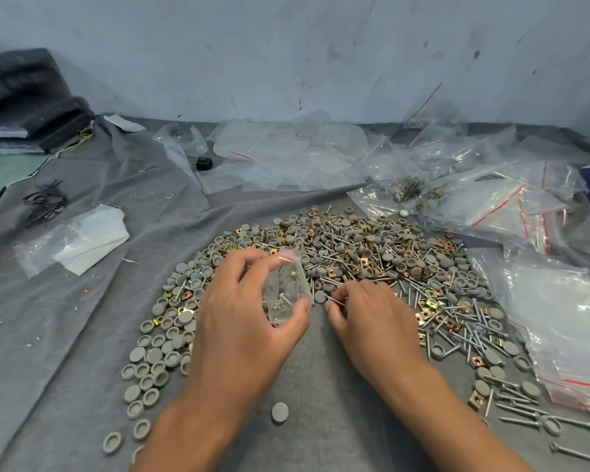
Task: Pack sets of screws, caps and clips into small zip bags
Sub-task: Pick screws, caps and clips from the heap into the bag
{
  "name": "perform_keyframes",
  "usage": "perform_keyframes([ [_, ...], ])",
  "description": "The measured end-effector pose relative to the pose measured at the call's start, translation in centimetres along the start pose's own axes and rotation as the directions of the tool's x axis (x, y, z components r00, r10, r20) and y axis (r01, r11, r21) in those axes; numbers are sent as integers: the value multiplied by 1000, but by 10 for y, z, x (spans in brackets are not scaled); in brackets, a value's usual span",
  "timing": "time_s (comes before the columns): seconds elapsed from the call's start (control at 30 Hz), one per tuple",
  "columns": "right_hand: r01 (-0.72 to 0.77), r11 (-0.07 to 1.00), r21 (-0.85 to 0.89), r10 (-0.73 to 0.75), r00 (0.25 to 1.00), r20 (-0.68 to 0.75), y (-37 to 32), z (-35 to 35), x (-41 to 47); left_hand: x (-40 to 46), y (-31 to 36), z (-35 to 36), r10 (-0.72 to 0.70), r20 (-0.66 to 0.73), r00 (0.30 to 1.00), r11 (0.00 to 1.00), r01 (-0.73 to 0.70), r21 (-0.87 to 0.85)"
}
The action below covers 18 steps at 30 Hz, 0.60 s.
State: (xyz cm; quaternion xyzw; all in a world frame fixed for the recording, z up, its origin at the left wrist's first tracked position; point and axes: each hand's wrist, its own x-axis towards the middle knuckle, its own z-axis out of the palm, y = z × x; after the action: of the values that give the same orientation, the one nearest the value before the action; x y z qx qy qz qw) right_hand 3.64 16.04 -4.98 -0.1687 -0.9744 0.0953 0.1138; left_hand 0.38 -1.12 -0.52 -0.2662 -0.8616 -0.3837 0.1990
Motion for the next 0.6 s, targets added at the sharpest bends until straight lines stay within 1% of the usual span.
perform_keyframes([
  [0.17, 48, 997, -53, -46, 998, 39, 0, -2, -2, -1, -2, 0, -3, 4, 1000, 1000, 3, 15],
  [0.27, 67, 997, 34, -70, 991, 118, 8, -8, -2, 0, -1, -1, -3, 9, 1000, 1000, 3, 16],
  [0.37, 52, 986, 159, -90, 966, 244, 16, -14, 0, 0, -1, -1, -4, 14, 1000, 1000, 3, 21],
  [0.6, 14, 979, 204, -84, 937, 338, 18, -23, 0, -1, 1, -3, -14, 31, 999, 999, 13, 38],
])
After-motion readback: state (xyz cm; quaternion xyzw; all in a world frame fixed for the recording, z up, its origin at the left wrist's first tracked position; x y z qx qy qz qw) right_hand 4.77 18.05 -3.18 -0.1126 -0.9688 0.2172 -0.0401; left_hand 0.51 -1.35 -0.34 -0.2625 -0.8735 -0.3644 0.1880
